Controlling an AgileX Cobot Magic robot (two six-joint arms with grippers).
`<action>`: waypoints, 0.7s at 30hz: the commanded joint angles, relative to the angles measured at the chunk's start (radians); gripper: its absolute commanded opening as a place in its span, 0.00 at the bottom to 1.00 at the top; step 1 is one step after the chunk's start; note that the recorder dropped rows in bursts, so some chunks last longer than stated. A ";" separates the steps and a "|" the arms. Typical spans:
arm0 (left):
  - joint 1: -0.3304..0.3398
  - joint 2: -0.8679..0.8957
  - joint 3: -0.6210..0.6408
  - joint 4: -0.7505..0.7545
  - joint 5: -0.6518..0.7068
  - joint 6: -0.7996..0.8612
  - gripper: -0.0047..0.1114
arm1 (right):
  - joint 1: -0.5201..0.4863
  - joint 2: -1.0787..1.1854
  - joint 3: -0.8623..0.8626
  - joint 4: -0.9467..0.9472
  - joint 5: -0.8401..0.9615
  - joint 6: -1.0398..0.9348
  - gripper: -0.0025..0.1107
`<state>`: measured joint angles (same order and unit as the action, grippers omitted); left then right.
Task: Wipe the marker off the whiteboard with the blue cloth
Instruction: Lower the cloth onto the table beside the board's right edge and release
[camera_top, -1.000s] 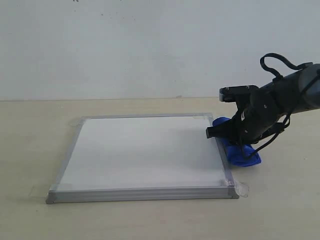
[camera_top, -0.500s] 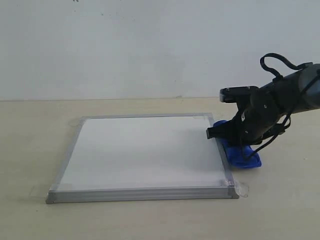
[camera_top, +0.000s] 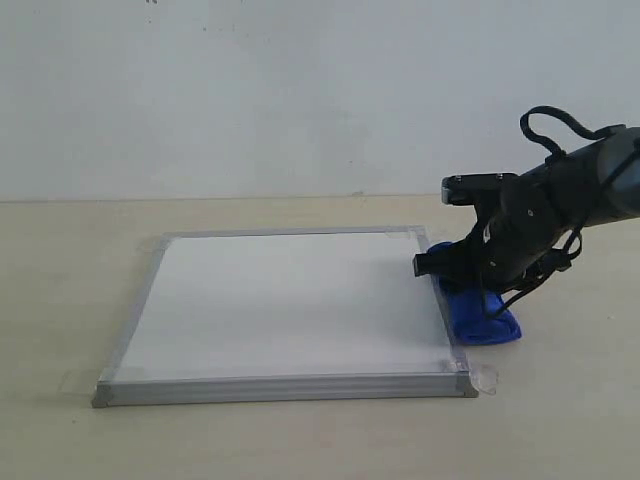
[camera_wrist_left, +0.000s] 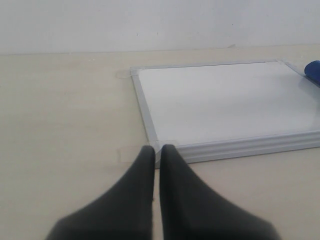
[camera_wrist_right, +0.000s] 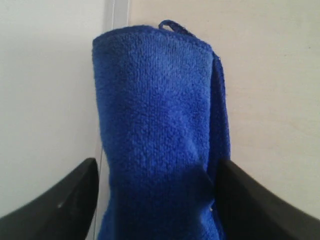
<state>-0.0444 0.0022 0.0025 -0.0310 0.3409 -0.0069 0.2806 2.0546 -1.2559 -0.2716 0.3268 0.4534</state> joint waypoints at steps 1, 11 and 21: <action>0.000 -0.002 -0.002 -0.010 -0.005 0.001 0.07 | -0.004 -0.010 0.000 -0.006 -0.002 0.003 0.58; 0.000 -0.002 -0.002 -0.010 -0.005 0.001 0.07 | -0.004 -0.117 0.000 -0.008 -0.009 0.001 0.54; 0.000 -0.002 -0.002 -0.010 -0.005 0.001 0.07 | -0.004 -0.056 0.000 -0.031 -0.004 -0.017 0.02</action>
<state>-0.0444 0.0022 0.0025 -0.0310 0.3409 -0.0069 0.2806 1.9806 -1.2559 -0.2870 0.3227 0.4467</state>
